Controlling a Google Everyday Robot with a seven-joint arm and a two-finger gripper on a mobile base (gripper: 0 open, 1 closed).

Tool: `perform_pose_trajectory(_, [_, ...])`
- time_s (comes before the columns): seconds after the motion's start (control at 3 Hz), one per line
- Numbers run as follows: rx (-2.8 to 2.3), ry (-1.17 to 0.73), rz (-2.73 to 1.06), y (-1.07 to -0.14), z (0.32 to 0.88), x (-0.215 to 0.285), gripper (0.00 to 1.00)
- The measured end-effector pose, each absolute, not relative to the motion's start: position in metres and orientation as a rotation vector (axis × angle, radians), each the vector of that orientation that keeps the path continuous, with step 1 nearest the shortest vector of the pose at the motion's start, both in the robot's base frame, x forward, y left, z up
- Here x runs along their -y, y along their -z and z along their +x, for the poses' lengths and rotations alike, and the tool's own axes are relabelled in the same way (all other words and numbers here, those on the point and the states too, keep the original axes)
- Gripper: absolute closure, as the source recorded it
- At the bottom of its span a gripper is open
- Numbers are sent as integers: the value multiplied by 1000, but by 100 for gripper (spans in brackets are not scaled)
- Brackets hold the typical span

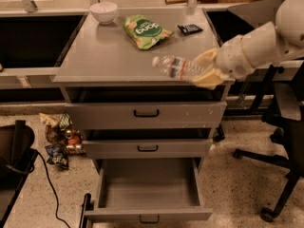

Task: Place water bottle into bottom drawer

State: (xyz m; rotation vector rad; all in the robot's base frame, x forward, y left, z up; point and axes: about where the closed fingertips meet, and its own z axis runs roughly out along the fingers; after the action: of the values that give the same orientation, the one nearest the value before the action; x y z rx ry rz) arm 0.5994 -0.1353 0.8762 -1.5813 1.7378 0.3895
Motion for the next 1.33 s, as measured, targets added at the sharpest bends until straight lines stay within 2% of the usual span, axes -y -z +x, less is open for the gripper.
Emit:
perform_pose_trajectory(0.67, [-1723, -624, -1658, -789, 521, 108, 100])
perform_pose_trajectory(1.33, [-1748, -624, -1685, -757, 519, 112, 100])
